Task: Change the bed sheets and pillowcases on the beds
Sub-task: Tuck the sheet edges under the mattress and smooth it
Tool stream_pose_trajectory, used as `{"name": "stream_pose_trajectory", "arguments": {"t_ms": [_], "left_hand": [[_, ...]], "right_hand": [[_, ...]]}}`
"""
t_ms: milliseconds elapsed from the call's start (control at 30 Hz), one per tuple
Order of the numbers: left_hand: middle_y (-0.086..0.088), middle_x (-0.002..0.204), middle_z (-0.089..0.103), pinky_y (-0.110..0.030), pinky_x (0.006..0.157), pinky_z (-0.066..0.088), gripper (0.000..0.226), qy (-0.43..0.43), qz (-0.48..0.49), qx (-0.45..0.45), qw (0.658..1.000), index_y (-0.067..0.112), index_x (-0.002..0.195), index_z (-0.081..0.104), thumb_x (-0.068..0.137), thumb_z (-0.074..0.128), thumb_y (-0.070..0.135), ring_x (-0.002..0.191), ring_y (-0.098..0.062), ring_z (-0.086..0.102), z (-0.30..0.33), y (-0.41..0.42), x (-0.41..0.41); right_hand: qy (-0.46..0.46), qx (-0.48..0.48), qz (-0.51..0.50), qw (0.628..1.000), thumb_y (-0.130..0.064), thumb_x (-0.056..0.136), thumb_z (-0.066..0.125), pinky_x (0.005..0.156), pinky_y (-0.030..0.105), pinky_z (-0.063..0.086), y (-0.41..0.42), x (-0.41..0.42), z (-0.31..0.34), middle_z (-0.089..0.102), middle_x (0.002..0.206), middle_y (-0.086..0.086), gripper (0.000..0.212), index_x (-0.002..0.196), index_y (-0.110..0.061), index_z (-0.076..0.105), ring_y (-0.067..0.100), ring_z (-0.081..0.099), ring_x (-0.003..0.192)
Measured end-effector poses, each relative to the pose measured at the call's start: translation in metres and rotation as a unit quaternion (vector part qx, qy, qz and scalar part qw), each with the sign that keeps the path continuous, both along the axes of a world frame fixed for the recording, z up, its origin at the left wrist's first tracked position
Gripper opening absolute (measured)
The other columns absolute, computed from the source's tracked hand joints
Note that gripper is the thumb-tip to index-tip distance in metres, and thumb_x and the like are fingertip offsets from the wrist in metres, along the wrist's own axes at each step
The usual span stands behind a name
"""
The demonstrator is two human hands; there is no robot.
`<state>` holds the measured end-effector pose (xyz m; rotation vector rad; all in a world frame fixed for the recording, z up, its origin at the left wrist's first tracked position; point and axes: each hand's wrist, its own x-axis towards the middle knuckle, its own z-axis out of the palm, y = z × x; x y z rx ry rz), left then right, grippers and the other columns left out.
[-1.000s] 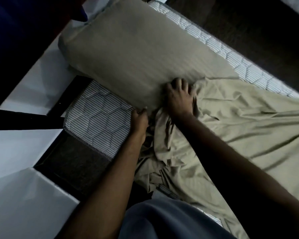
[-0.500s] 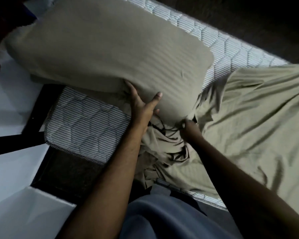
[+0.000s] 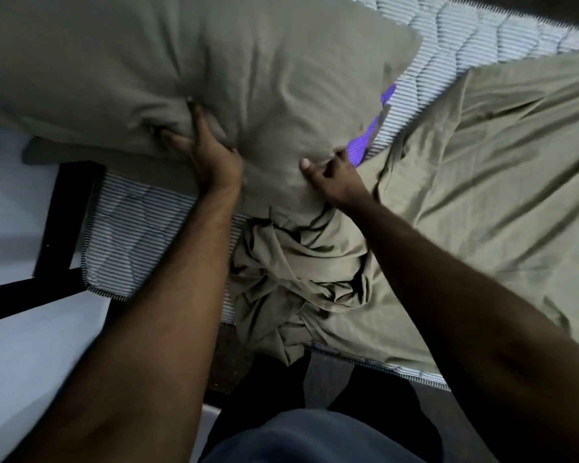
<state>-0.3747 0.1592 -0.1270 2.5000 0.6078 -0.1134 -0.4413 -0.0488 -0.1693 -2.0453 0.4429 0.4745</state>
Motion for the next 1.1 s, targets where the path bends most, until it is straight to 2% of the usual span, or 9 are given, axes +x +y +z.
{"name": "stream_pose_trajectory", "arguments": {"t_ms": [100,233,333,433,633,767,900,1000,1100], "left_hand": [[-0.034,0.159,0.000,-0.026,0.120,0.020,0.093,0.099,-0.009,0.044,0.994,0.036,0.159,0.025,0.081,0.074,0.022,0.150,-0.043,0.017,-0.019,0.004,-0.003],[-0.020,0.165,0.012,-0.043,0.124,0.018,0.099,0.213,-0.027,0.021,0.976,0.024,0.161,0.019,0.079,0.072,0.039,0.150,-0.038,0.020,-0.035,0.014,-0.008],[-0.012,0.167,0.004,-0.033,0.122,0.015,0.112,0.237,-0.022,0.032,0.971,0.039,0.160,0.010,0.070,0.071,0.062,0.151,-0.037,0.016,-0.036,0.025,-0.014],[-0.036,0.156,0.016,-0.031,0.117,0.030,0.107,0.159,-0.048,0.037,0.986,0.038,0.161,0.010,0.078,0.078,0.045,0.144,-0.045,0.028,-0.032,0.025,-0.038],[-0.021,0.165,0.016,-0.043,0.118,0.036,0.123,0.042,0.061,-0.191,0.979,0.023,0.160,-0.011,0.079,0.076,0.053,0.147,-0.032,0.033,-0.052,-0.003,-0.097],[0.008,0.137,0.060,-0.040,0.096,0.051,0.094,0.205,0.222,-0.426,0.853,0.030,0.148,0.042,0.074,0.062,0.083,0.117,-0.016,0.062,-0.059,-0.037,-0.127],[0.010,0.123,0.071,-0.036,0.088,0.052,0.103,0.332,0.105,-0.419,0.839,0.037,0.127,0.067,0.046,0.058,0.100,0.111,-0.016,0.067,-0.069,-0.054,-0.149],[0.012,0.113,0.068,-0.028,0.066,0.044,0.100,0.383,0.039,-0.356,0.852,0.036,0.133,0.061,0.056,0.056,0.098,0.086,-0.018,0.065,-0.067,-0.066,-0.175],[0.008,0.142,0.057,-0.042,0.097,0.046,0.126,0.393,0.054,-0.387,0.832,0.033,0.147,0.048,0.042,0.057,0.103,0.124,-0.022,0.057,-0.072,-0.068,-0.198]], "right_hand": [[0.078,0.051,-0.100,0.991,-0.086,0.063,0.067,0.123,0.026,0.011,0.009,-0.011,-0.023,0.036,0.152,0.003,0.121,0.155,-0.016,0.031,0.016,0.026,0.145],[0.090,0.070,-0.212,0.971,-0.091,0.029,0.076,0.114,0.038,0.041,0.004,-0.022,-0.067,0.052,0.146,0.000,0.150,0.152,-0.021,0.025,0.019,0.052,0.133],[0.107,0.050,-0.174,0.978,-0.075,0.043,0.086,0.116,0.035,0.038,-0.004,-0.015,-0.048,0.046,0.152,0.003,0.148,0.155,-0.015,0.012,0.018,0.047,0.136],[0.161,0.058,-0.136,0.976,-0.060,0.065,0.086,0.121,0.027,0.023,-0.003,-0.008,-0.046,0.034,0.158,0.008,0.136,0.156,-0.004,0.001,0.017,0.034,0.144],[0.238,0.185,-0.070,0.951,-0.065,0.097,0.041,0.125,0.031,0.010,0.012,-0.031,-0.054,0.021,0.165,0.000,0.077,0.159,-0.021,0.025,0.016,0.016,0.153],[0.364,0.214,-0.038,0.906,-0.105,0.040,0.052,0.115,0.058,0.032,0.007,-0.042,-0.089,0.038,0.157,-0.006,0.133,0.154,-0.041,0.028,0.026,0.042,0.141],[0.266,0.031,0.106,0.958,-0.072,0.091,0.045,0.113,0.037,0.035,-0.004,-0.054,-0.049,0.037,0.158,0.003,0.084,0.156,-0.021,0.032,0.027,0.039,0.143],[0.198,-0.128,0.091,0.968,-0.082,0.076,0.053,0.108,0.039,0.038,-0.010,-0.080,-0.052,0.050,0.146,0.019,0.094,0.143,-0.016,0.050,0.036,0.047,0.134],[0.198,-0.203,0.067,0.957,-0.070,0.083,0.046,0.112,0.044,0.031,-0.002,-0.078,-0.041,0.054,0.138,0.018,0.075,0.131,-0.015,0.060,0.036,0.044,0.133]]}}
